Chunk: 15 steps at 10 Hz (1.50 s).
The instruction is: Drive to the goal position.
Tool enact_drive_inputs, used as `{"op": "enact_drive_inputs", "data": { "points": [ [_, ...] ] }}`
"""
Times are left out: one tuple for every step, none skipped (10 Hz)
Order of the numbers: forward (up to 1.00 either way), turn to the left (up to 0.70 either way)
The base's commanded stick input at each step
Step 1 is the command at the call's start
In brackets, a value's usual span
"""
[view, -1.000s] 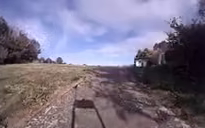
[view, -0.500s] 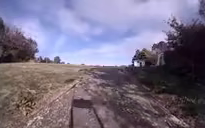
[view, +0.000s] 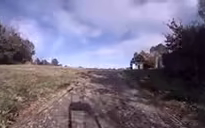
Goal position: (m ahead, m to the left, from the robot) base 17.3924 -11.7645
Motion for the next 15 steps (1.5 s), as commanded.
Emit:
{"op": "enact_drive_inputs", "data": {
  "points": [
    [0.70,0.00],
    [0.70,0.00],
    [0.70,0.00],
    [0.70,0.00],
    [0.70,0.00],
    [0.70,0.00],
    [0.70,0.00],
    [0.70,0.00],
    [0.70,0.00],
    [0.70,-0.01],
    [0.70,-0.01],
    [0.70,-0.01],
    [0.70,-0.01],
    [0.70,-0.01],
    [0.70,-0.11]
  ]
}}
